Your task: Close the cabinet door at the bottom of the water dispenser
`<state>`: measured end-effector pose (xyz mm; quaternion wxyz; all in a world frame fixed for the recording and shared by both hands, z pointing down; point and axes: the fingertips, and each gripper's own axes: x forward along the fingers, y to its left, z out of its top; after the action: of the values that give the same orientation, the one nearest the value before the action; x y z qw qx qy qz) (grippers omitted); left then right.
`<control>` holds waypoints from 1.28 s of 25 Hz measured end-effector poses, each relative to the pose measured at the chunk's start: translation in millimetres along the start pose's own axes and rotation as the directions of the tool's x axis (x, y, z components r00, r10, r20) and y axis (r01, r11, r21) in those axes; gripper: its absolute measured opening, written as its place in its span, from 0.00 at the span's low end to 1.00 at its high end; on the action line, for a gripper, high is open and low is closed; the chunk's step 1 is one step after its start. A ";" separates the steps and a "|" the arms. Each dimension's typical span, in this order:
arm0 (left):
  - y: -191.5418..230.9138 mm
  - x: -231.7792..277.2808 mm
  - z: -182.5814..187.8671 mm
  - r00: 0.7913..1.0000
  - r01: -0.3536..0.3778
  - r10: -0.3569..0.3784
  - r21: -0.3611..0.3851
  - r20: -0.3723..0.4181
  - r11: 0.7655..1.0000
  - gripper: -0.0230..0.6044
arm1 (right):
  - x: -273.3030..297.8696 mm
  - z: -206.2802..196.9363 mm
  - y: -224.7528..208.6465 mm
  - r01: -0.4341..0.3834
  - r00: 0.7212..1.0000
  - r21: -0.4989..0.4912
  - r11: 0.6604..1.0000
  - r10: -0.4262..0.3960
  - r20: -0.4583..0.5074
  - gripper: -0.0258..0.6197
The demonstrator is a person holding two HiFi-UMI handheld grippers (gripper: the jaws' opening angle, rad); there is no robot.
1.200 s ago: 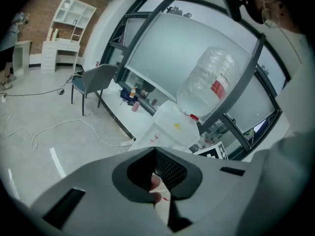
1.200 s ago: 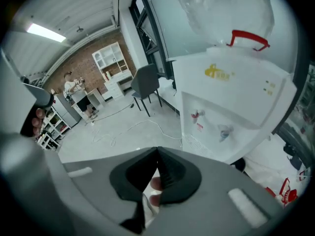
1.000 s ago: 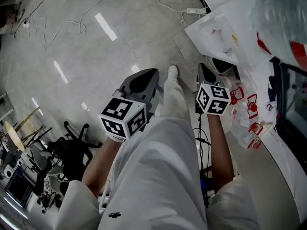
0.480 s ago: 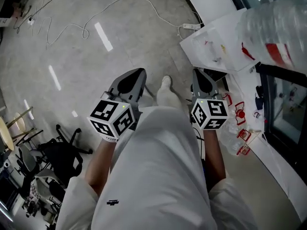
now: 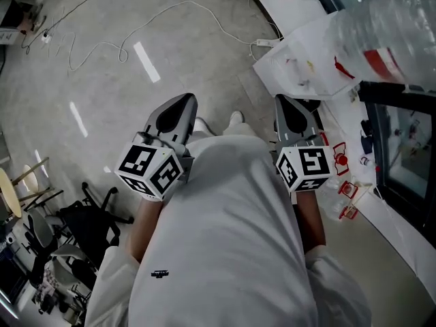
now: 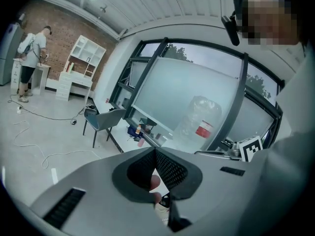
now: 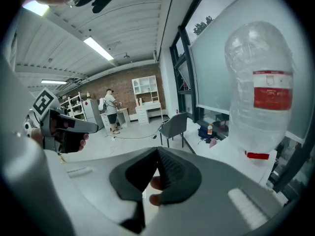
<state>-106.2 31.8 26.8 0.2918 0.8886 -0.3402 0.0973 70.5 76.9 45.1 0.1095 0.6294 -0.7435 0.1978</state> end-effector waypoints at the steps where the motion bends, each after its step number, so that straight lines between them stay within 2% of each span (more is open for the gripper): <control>1: -0.3 -0.9 0.7 1.000 0.000 0.000 0.004 0.007 1.000 0.05 | -4.4 3.3 -0.8 0.003 1.000 0.003 1.000 -0.003 0.013 0.05; 11: 1.3 -2.0 13.5 0.999 -0.002 0.002 0.016 0.045 1.000 0.05 | -22.9 40.5 -4.3 0.014 0.992 -0.009 1.000 -0.012 0.129 0.05; 16: -3.3 2.7 26.6 0.998 0.009 -0.011 0.028 0.067 1.000 0.05 | -8.8 57.7 5.6 -0.026 0.987 -0.043 0.999 0.033 0.160 0.05; 20: -6.3 6.2 36.2 0.997 0.017 -0.019 0.035 0.074 0.999 0.05 | -2.6 68.1 11.4 -0.051 0.984 -0.080 0.995 0.064 0.166 0.06; 24: -10.2 10.6 41.3 0.997 0.026 -0.029 0.044 0.070 0.999 0.05 | -3.0 67.3 6.9 -0.043 0.987 -0.089 0.995 0.056 0.154 0.05; 32: -23.7 14.6 41.5 0.997 0.051 -0.053 0.043 0.051 0.998 0.05 | -10.0 60.6 -3.5 -0.039 0.990 -0.047 0.998 0.045 0.136 0.05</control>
<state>-80.6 13.7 -12.1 0.2668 0.9052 -0.3225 0.0738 81.0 59.2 -12.9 0.0681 0.6231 -0.7665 0.1399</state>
